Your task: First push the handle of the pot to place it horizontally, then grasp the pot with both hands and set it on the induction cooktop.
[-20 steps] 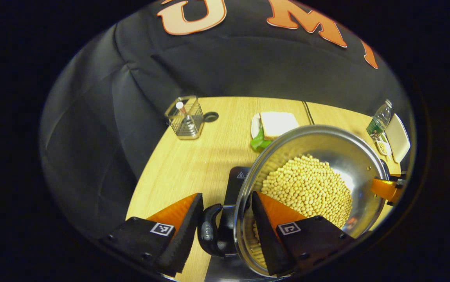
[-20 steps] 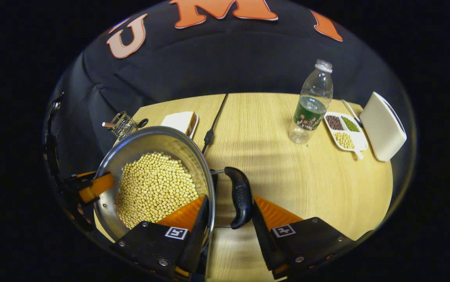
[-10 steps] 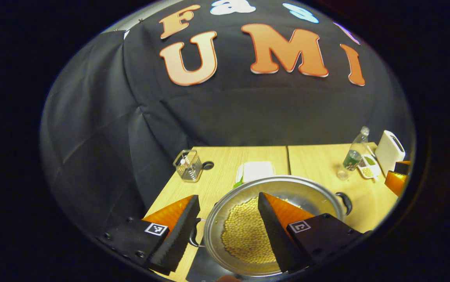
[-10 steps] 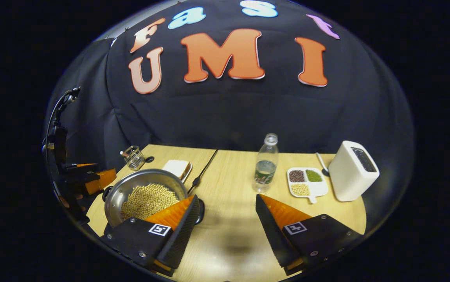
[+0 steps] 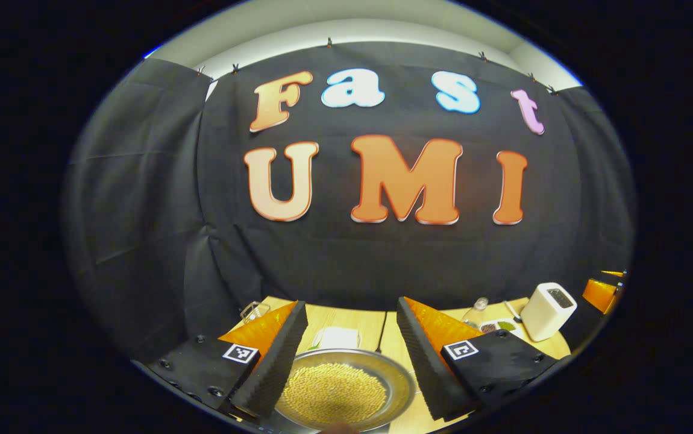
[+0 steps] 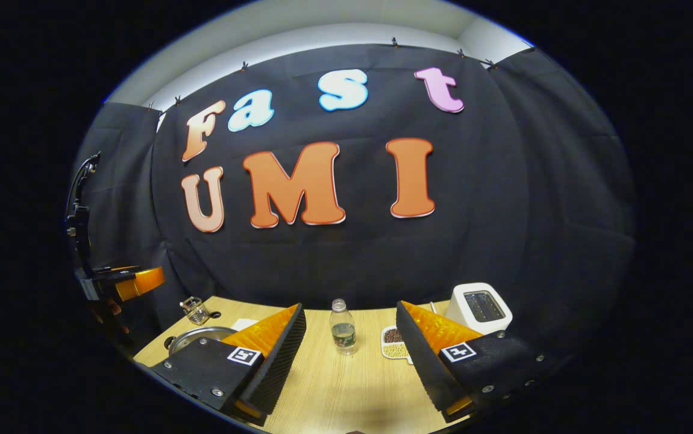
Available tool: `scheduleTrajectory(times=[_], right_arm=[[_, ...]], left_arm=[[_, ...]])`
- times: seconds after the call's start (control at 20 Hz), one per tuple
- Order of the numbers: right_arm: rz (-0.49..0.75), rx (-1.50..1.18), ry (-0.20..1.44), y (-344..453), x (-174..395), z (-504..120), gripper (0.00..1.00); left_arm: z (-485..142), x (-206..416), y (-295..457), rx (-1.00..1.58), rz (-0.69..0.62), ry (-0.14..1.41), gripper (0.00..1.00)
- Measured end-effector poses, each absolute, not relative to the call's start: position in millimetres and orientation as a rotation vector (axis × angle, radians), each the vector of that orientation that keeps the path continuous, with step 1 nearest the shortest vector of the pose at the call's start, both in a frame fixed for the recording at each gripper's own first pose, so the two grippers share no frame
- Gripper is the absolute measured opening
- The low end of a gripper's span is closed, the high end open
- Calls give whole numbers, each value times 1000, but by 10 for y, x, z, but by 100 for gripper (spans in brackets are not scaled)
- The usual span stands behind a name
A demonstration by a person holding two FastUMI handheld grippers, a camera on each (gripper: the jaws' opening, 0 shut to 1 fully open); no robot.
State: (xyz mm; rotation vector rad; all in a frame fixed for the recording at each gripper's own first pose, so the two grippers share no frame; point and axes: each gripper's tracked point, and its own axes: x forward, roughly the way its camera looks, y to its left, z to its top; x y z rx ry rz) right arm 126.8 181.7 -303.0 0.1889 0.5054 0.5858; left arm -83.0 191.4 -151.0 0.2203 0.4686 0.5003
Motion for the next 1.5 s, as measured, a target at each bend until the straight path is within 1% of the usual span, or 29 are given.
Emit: scheduleTrajectory(times=[0.3,0.45,0.5,0.55,0.6,0.75,0.85,0.9,0.95,1.0,1.05,1.15,1.25,1.35,1.45,1.5], right_arm=[[578,210,323,1418,1436,-2286,93],[587,228,237,1290,1450,-1861,93],[594,220,225,1265,1444,-1776,93],[601,211,223,1224,1421,-1738,93],[615,207,217,1201,1366,-1648,93],[618,212,153,1071,1389,-1331,93],[636,198,139,1054,1336,-1248,93],[661,199,139,1063,1278,-1210,98],[665,205,132,1024,1273,-1177,93],[656,213,120,987,1292,-1105,93],[649,213,105,951,1323,-1048,93],[644,192,75,918,1308,-978,93],[637,177,65,873,1286,-927,93],[646,174,42,860,1272,-846,93],[671,187,18,897,1246,-748,93],[685,190,19,921,1218,-734,93]], left_arm=[[-733,-545,1265,194,404,295,96],[-408,-498,1023,188,363,218,92],[-325,-501,971,186,360,206,95],[-258,-503,906,182,355,201,93],[-166,-513,868,176,354,185,95],[80,-434,777,156,330,133,92],[237,-451,713,163,315,106,95],[298,-434,666,166,302,96,92],[341,-430,633,169,288,93,95],[357,-454,605,173,276,92,93],[385,-492,614,179,274,89,95],[459,-542,650,189,287,78,94],[515,-564,627,175,285,65,94],[549,-581,620,173,287,55,93],[556,-596,673,179,308,55,96],[560,-598,674,174,314,54,94]])
